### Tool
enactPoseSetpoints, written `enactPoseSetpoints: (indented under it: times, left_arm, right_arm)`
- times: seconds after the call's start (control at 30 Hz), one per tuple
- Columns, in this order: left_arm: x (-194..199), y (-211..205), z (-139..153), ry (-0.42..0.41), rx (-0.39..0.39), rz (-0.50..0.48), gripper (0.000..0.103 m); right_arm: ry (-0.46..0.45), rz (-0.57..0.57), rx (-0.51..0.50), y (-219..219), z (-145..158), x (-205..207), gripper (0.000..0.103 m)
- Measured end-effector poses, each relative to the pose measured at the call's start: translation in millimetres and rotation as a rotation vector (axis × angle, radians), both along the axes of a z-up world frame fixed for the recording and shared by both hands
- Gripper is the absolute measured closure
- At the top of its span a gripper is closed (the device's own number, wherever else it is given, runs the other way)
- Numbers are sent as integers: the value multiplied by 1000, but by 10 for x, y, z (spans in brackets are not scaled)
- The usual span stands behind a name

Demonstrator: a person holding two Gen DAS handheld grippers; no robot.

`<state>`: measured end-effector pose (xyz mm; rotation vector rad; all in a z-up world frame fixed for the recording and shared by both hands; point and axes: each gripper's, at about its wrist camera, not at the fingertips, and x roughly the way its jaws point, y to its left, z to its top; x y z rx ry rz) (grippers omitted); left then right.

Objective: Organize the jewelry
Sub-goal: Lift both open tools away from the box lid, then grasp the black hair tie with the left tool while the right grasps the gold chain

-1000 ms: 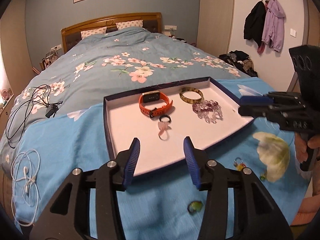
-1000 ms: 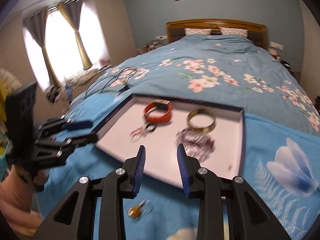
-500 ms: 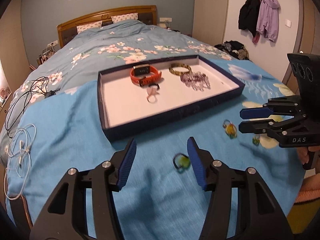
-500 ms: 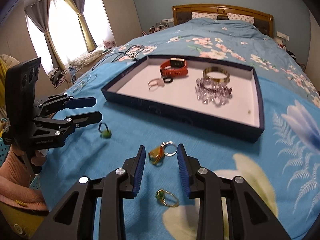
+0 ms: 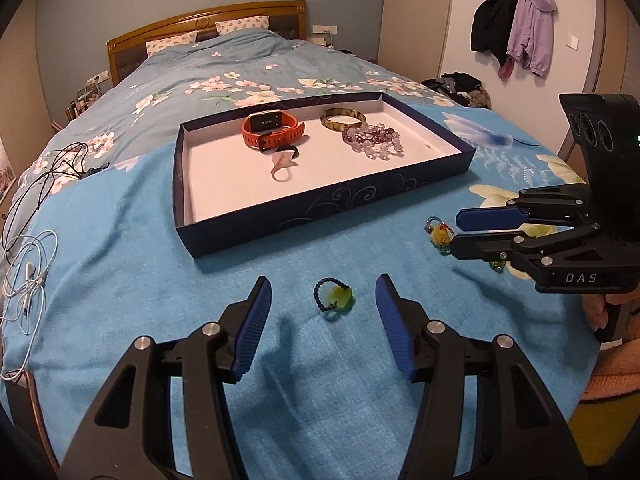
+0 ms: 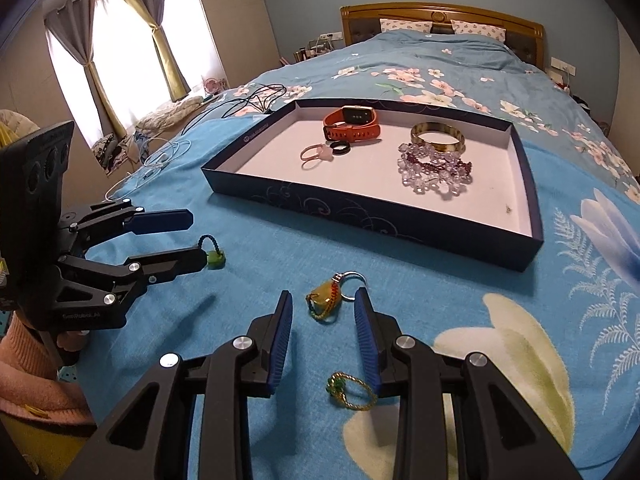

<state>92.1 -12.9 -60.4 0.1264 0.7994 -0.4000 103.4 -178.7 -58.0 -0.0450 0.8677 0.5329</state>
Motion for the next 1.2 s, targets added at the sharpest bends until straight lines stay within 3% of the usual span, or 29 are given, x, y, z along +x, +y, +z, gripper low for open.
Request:
enactPoseSetpoints:
  times: [0.73,1.2]
  left_arm:
    - [96,-90,-128,88,-12,-42,63]
    - [104,-123,-148,98,-14,-58,73]
  right_arm:
    - [5,-25,-8,-178,-27,-146,71]
    - [6,-15,-58,-236,-90,-299,70]
